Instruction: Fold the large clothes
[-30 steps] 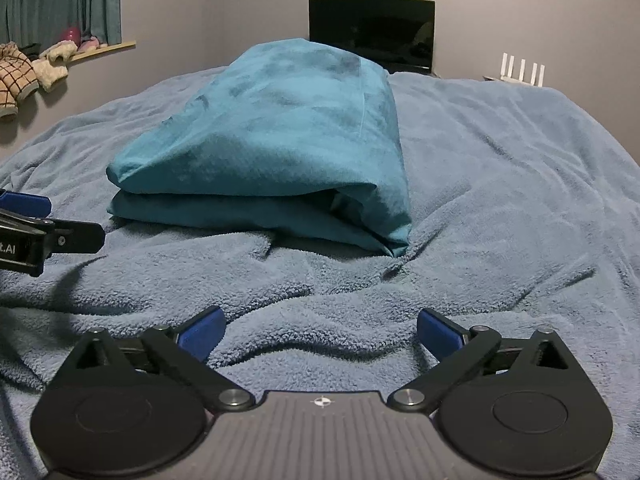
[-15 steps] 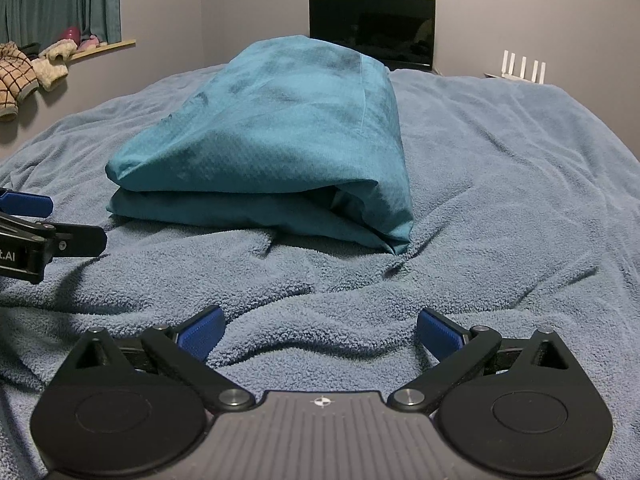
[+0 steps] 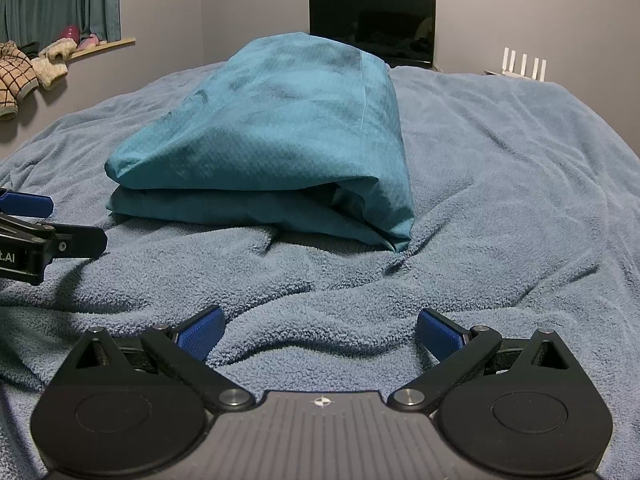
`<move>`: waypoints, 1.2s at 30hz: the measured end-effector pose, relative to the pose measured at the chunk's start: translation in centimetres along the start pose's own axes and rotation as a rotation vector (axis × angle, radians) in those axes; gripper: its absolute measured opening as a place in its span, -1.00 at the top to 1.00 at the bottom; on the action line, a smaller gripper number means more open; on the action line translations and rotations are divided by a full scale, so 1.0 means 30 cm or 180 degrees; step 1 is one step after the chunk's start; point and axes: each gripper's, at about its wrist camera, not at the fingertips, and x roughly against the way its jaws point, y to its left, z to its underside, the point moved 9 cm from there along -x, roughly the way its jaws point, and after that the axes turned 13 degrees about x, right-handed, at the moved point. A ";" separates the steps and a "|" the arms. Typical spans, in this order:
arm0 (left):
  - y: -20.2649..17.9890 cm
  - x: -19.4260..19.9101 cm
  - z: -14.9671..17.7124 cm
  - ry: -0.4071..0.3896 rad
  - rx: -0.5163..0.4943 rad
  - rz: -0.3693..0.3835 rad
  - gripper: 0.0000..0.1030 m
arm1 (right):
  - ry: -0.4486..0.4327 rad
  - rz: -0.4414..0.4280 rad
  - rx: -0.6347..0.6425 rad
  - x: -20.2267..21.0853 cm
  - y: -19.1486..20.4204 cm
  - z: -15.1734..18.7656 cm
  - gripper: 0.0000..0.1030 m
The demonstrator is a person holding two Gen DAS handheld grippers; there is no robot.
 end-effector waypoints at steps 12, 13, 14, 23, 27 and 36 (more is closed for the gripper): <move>0.000 -0.001 0.001 0.0003 -0.0002 0.0003 -0.93 | 0.0002 0.0000 0.0001 0.000 0.000 -0.002 -1.00; 0.001 -0.001 0.000 0.0004 -0.0001 0.0002 -0.93 | 0.0003 0.0000 0.0001 0.000 0.000 -0.002 -1.00; 0.001 -0.001 0.000 0.0003 -0.0001 0.0002 -0.93 | 0.0004 0.0000 0.0001 0.000 0.000 -0.002 -1.00; 0.003 -0.003 0.002 -0.0010 0.0006 0.0018 -0.93 | 0.0006 0.0000 -0.0001 0.000 0.000 -0.001 -1.00; 0.007 0.000 -0.001 -0.0053 0.0016 0.0043 -0.93 | 0.0007 0.0000 0.0000 0.001 0.000 -0.001 -1.00; 0.010 0.021 -0.020 -0.0172 0.0017 0.0067 -0.85 | 0.0011 -0.0002 -0.0001 0.002 0.000 0.001 -1.00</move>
